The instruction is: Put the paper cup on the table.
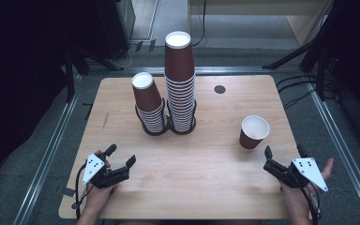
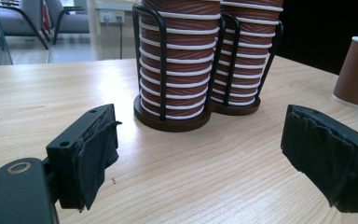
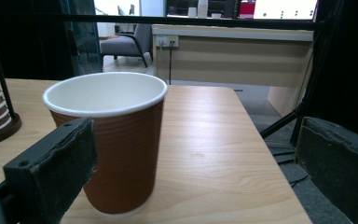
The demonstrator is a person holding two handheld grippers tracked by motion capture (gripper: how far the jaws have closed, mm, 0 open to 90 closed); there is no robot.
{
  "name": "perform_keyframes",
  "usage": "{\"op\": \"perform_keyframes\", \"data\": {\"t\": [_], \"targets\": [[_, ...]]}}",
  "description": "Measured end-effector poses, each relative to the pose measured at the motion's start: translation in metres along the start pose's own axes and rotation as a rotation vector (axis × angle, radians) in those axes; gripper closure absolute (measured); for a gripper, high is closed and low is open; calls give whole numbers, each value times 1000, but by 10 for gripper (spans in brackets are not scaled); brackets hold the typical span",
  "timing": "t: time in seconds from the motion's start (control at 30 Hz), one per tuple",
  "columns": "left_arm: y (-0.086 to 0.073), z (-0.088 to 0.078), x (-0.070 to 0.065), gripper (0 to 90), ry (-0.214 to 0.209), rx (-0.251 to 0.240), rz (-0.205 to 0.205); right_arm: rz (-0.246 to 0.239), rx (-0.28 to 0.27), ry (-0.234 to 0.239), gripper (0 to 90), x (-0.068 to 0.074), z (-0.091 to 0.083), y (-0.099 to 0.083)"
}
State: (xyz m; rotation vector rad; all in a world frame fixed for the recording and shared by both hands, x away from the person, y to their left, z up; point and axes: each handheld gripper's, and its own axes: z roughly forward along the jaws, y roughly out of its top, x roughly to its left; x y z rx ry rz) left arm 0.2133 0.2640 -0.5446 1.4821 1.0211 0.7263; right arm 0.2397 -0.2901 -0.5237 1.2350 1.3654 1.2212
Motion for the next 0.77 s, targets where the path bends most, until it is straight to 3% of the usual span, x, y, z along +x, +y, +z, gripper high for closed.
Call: {"op": "perform_keyframes", "data": {"t": [0.4, 0.53, 0.77], "targets": [[-1, 0, 1, 114, -2, -1, -2, 11, 1, -36, 0, -20, -14, -7], [-1, 0, 1, 114, -2, -1, -2, 64, -3, -41, 0, -29, -21, -13], [-2, 0, -1, 113, -2, 4, 6, 110, -27, -62, 0, -39, -27, -15]]}}
